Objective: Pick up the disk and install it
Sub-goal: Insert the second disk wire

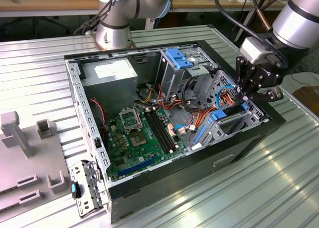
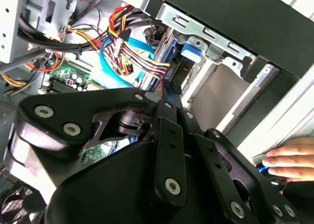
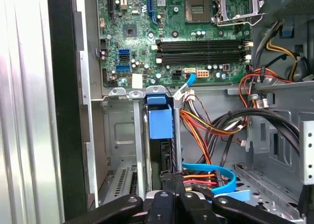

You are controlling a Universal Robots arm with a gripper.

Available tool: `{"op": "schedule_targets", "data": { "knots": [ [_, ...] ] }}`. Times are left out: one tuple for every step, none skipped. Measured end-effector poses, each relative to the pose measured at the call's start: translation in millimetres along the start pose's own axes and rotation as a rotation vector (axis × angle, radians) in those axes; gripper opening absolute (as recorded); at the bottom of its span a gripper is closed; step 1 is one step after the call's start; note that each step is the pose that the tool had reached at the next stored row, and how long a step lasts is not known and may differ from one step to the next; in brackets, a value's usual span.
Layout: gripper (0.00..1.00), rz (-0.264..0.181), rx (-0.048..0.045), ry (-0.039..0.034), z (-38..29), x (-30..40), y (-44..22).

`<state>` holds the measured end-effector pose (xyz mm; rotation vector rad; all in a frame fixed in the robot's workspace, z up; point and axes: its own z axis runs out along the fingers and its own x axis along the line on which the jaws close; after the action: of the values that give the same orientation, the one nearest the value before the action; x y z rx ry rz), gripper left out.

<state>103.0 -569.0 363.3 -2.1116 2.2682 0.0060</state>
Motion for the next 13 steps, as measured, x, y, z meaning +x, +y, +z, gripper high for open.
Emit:
{"op": "schedule_targets", "data": {
  "knots": [
    [0.11, 0.0, -0.0003, -0.0001, -3.0, -0.1, -0.1],
    [0.11, 0.0, -0.0005, -0.0001, -8.6, -0.3, -0.2],
    [0.11, 0.0, -0.0006, 0.0001, -15.5, -0.5, -0.4],
    [0.11, 0.0, -0.0006, -0.0002, -22.9, -0.9, -0.6],
    [0.11, 0.0, -0.0006, 0.0001, -29.7, -1.2, -0.8],
    [0.11, 0.0, -0.0008, 0.0, -33.0, -1.5, -0.9],
    [0.11, 0.0, -0.0014, 0.0004, -34.2, -2.1, -0.8],
    [0.11, 0.0, -0.002, 0.0022, -34.0, -8.0, -0.5],
    [0.11, -0.001, -0.0014, 0.0159, -34.1, -15.8, 0.1],
    [0.11, -0.001, -0.001, 0.0277, -33.7, -23.7, 0.7],
    [0.11, -0.001, -0.0013, 0.0371, -33.6, -26.5, 0.8],
    [0.11, -0.001, -0.0017, 0.0507, -33.5, -27.5, 0.9],
    [0.11, -0.001, -0.0017, 0.0556, -33.6, -27.8, 0.9]
  ]
}}
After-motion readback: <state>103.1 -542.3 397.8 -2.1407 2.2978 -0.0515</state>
